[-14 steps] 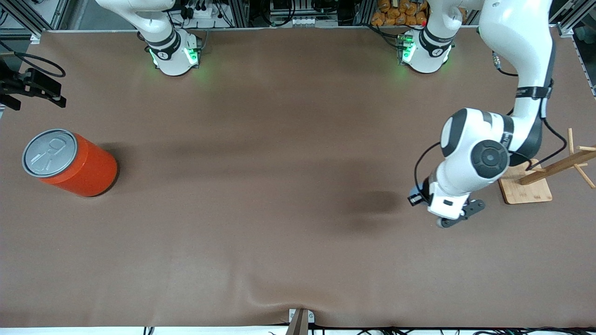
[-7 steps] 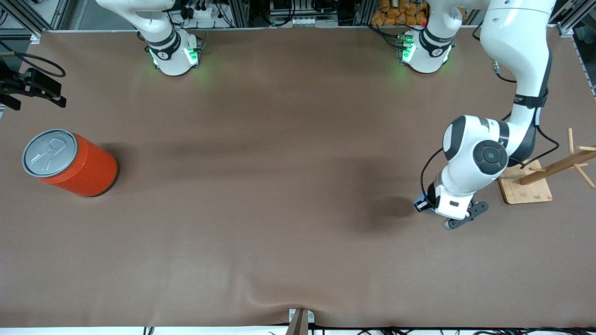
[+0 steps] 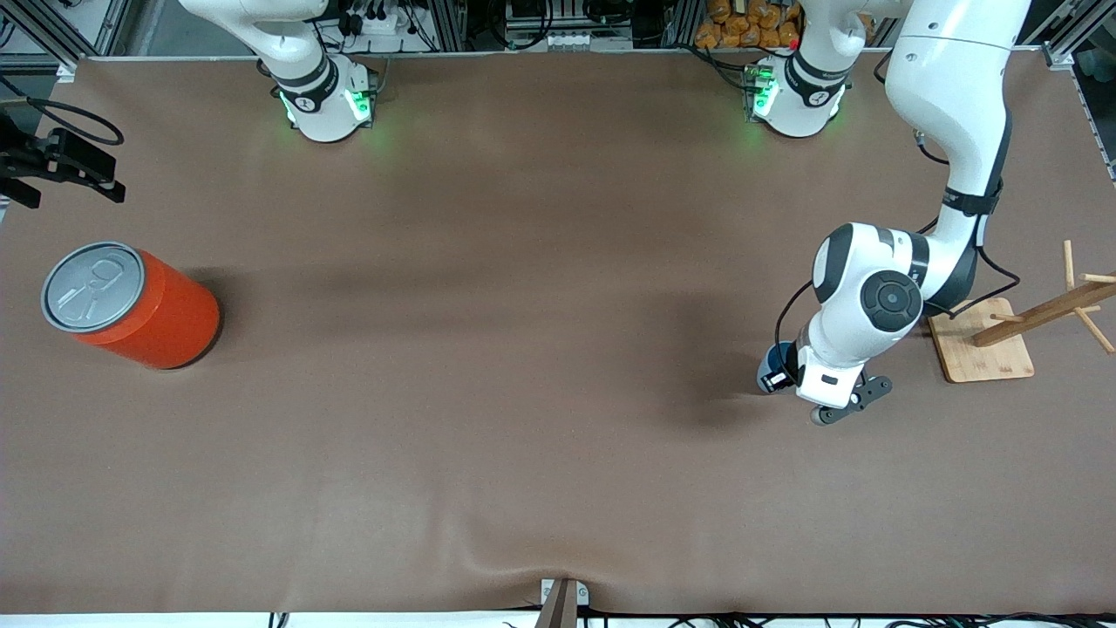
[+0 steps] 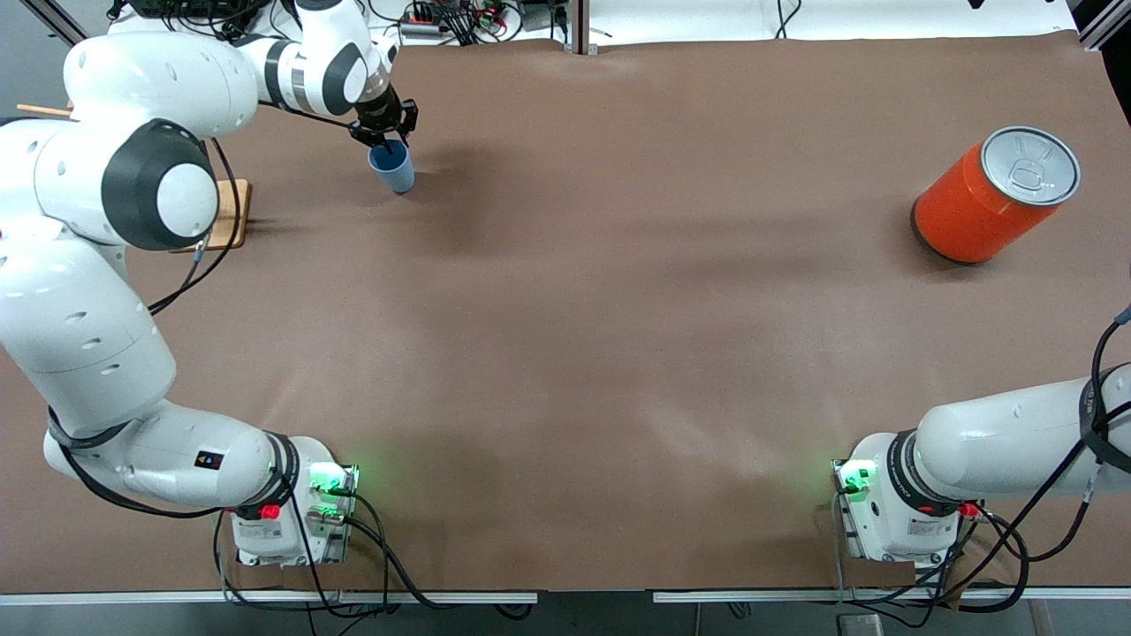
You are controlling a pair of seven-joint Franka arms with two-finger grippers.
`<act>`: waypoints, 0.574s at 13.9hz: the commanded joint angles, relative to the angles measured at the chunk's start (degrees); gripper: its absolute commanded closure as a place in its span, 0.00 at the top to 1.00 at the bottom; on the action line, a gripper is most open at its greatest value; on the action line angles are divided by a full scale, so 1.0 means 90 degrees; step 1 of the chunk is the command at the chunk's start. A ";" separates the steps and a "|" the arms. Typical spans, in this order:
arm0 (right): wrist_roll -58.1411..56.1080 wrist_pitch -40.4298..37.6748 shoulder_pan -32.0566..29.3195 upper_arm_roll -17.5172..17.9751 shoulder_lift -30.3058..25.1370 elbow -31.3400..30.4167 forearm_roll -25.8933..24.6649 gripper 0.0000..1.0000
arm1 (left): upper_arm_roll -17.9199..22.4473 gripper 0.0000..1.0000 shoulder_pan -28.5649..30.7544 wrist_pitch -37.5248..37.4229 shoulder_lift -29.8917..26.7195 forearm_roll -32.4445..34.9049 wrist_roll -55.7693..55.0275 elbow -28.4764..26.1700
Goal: Flip cup
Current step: 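Rotate the blue cup upright with the left gripper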
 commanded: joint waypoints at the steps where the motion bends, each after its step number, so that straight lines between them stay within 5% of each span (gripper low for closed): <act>1: 0.0001 0.0020 0.0019 0.0000 0.0064 0.0073 0.0081 1.00 | -0.0005 1.00 0.0066 -0.0837 -0.0713 0.0195 0.0300 0.0030; 8: 0.0002 0.0001 -0.0020 -0.0009 0.0093 0.0004 0.0081 1.00 | -0.0034 1.00 0.0329 -0.1924 -0.2267 0.0195 0.1259 0.0020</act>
